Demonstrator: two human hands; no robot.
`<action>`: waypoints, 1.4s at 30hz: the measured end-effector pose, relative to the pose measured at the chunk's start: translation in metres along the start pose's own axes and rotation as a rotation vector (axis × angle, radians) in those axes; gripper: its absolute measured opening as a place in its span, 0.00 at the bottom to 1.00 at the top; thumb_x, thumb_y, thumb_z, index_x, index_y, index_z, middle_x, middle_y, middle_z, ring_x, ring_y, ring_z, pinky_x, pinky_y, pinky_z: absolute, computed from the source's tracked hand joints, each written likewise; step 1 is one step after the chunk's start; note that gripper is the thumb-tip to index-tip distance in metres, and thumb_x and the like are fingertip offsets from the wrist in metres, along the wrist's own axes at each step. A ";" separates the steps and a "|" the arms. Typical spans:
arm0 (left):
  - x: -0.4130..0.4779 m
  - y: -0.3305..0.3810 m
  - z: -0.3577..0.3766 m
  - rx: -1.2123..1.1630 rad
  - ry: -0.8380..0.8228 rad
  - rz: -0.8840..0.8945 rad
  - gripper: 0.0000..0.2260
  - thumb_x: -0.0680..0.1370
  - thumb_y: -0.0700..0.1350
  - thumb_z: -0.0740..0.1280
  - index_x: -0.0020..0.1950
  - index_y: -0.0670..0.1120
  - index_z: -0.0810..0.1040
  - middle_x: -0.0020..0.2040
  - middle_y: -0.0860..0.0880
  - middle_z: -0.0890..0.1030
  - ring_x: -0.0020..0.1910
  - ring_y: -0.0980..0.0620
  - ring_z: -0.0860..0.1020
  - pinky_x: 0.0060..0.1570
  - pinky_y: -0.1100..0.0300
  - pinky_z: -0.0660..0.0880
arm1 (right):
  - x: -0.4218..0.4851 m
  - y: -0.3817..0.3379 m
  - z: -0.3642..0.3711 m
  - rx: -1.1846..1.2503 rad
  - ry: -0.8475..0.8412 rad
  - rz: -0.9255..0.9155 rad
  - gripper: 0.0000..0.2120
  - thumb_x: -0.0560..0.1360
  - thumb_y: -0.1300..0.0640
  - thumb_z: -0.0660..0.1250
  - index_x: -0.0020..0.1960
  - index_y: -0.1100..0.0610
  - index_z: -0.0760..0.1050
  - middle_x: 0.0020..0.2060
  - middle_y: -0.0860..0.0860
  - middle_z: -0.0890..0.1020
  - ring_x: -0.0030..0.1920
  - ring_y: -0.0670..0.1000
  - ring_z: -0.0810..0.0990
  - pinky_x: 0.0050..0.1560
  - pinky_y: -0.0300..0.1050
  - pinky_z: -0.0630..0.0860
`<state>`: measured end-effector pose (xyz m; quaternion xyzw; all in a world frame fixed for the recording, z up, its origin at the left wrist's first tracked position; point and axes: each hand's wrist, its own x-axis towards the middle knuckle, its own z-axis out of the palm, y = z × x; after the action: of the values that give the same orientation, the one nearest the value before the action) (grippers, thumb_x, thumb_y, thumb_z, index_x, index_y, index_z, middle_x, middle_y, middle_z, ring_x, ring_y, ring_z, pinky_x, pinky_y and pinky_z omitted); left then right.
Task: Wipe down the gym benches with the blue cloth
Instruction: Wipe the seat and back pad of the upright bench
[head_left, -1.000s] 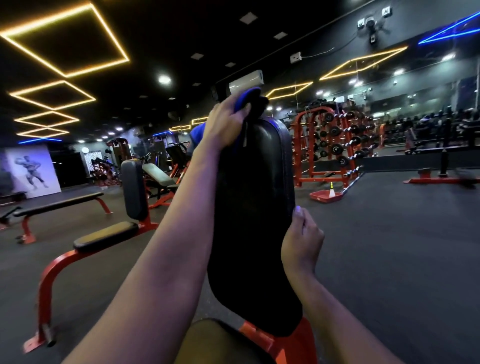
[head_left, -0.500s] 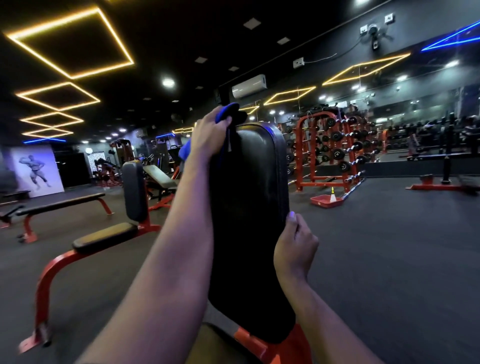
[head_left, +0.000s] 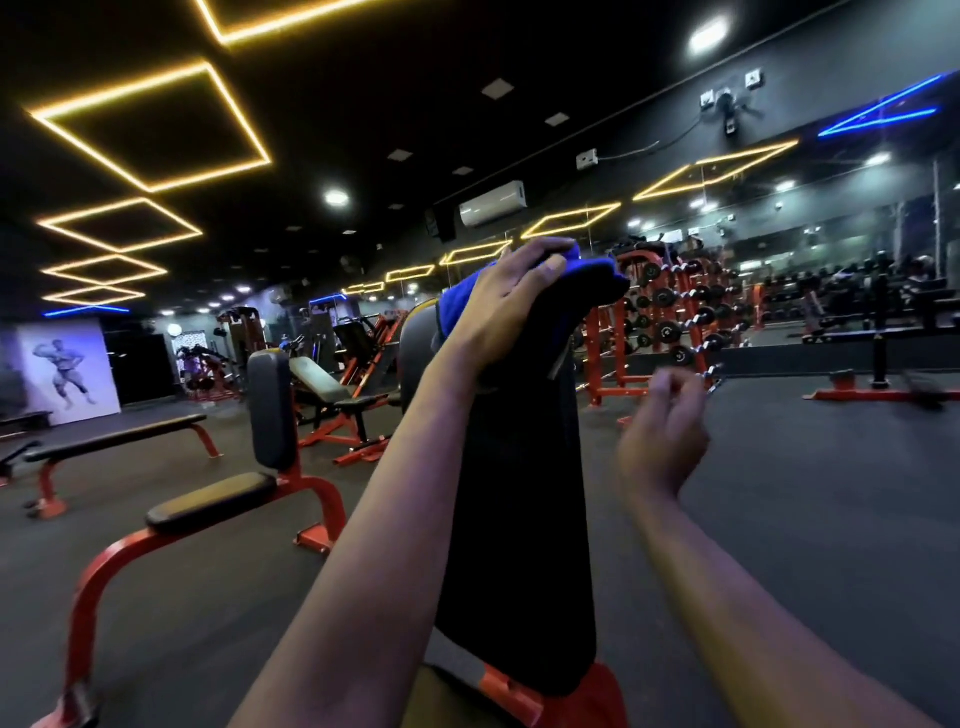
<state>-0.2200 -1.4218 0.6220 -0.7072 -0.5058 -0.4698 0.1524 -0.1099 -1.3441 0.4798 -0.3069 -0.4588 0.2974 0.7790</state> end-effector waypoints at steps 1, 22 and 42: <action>0.001 -0.003 -0.003 -0.067 0.020 -0.013 0.16 0.80 0.56 0.55 0.62 0.57 0.76 0.61 0.54 0.79 0.61 0.54 0.74 0.66 0.50 0.67 | 0.016 -0.023 0.005 0.077 0.083 -0.126 0.09 0.81 0.54 0.57 0.52 0.56 0.74 0.48 0.55 0.79 0.45 0.51 0.76 0.37 0.35 0.67; -0.007 -0.119 -0.067 -0.065 0.094 -0.359 0.23 0.76 0.68 0.50 0.54 0.63 0.82 0.58 0.52 0.82 0.61 0.51 0.77 0.68 0.44 0.67 | 0.024 -0.140 0.111 -1.050 -0.584 -0.276 0.46 0.71 0.22 0.50 0.75 0.55 0.58 0.65 0.65 0.72 0.62 0.66 0.74 0.63 0.62 0.71; -0.010 -0.067 -0.022 0.254 0.112 -0.146 0.15 0.84 0.49 0.53 0.68 0.49 0.73 0.68 0.49 0.74 0.68 0.49 0.67 0.66 0.57 0.59 | -0.027 -0.028 0.029 -0.221 -0.320 -0.316 0.18 0.81 0.52 0.62 0.71 0.50 0.71 0.59 0.51 0.80 0.52 0.49 0.78 0.44 0.31 0.68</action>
<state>-0.2897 -1.4130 0.6078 -0.6163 -0.6019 -0.4507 0.2341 -0.1416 -1.3766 0.4977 -0.2639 -0.6483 0.1647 0.6950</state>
